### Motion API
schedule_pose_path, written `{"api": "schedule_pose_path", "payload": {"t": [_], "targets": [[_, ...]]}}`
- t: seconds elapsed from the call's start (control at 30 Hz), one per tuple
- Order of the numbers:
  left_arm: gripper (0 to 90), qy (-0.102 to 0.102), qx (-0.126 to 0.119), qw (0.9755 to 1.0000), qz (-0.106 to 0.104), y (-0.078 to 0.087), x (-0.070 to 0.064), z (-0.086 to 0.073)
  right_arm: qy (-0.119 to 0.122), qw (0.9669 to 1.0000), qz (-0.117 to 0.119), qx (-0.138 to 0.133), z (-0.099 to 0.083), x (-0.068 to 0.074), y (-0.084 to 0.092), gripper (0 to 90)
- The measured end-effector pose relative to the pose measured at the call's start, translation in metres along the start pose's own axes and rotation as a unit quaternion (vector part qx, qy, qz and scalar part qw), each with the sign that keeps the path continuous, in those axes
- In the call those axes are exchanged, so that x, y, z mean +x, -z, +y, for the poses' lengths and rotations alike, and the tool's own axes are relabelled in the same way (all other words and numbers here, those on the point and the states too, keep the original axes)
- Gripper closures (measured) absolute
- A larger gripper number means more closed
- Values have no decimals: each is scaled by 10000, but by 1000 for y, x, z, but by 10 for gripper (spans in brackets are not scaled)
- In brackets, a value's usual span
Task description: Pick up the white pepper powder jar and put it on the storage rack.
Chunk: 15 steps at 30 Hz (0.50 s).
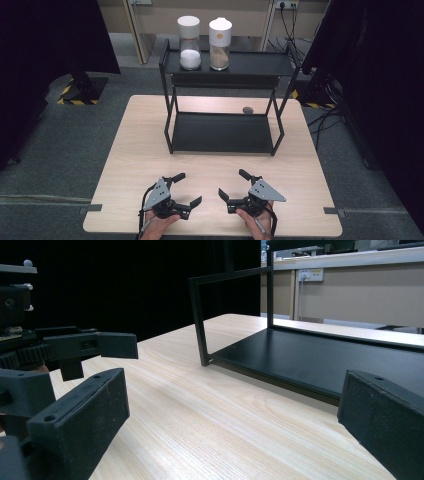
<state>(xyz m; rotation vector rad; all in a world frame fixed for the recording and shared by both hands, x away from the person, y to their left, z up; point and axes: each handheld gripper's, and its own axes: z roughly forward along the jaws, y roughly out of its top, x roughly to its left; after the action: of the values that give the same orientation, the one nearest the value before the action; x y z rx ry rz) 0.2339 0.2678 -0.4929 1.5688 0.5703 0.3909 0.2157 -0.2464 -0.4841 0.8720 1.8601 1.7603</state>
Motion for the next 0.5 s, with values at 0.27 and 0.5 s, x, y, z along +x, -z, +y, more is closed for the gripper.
{"api": "schedule_pose_path", "payload": {"t": [0.27,0.5], "targets": [[3,-64,-21,10000,-31,1,-2,1,32,10000,7,9,0,1,0,4],[4,-53,-23,10000,-40,1,-2,0,11,10000,-2,6,0,0,0,4]]}}
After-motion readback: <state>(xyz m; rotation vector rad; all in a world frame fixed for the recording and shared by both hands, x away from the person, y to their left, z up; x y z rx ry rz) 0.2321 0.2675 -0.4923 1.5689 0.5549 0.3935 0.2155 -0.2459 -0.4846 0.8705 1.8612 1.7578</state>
